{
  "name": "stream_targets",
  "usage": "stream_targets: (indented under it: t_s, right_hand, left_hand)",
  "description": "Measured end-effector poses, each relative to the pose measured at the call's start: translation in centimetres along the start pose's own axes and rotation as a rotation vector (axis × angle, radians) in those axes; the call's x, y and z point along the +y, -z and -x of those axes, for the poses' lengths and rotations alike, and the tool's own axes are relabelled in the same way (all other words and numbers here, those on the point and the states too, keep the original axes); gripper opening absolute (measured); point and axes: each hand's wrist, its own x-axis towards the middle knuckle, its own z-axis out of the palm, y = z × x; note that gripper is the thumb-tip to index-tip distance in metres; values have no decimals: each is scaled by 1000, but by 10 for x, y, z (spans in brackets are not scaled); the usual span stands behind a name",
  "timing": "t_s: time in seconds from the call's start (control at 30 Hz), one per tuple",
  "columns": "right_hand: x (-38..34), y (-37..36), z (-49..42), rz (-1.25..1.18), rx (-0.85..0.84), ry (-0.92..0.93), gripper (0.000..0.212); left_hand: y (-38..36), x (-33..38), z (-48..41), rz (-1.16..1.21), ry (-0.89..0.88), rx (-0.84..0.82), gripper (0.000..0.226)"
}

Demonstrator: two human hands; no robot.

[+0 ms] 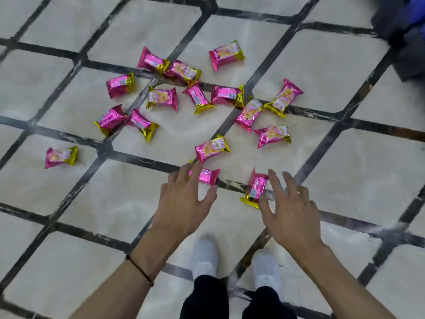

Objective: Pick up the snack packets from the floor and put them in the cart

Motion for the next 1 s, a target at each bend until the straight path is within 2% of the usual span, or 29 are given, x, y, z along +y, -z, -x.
stream_targets:
  t_s: [0.2, 0.3, 0.43, 0.53, 0.67, 0.77, 1.0]
  right_hand:
    - [14, -153, -52, 18, -18, -55, 63]
    - [20, -204, -74, -28, 7, -84, 68]
    - [22, -248, -94, 68, 4, -120, 76]
    - [23, -265, -103, 37, 33, -153, 78]
    - [27, -273, -108, -60, 84, -178, 78]
    - [27, -274, -108, -71, 99, -152, 78]
    - [21, -237, -85, -55, 97, -88, 73]
  left_hand:
    - [-143, -79, -56, -169, -133, -20, 79]
    - [-191, -113, -83, -183, -148, -19, 91]
    - [-232, -137, -112, -285, -270, -44, 102]
    - [-247, -138, -125, -395, -342, -97, 99]
    - [-259, -137, -131, -512, -324, -81, 92]
    - [-267, -139, -128, -518, -294, -35, 81]
    - [-248, -137, -90, -474, -209, -46, 82]
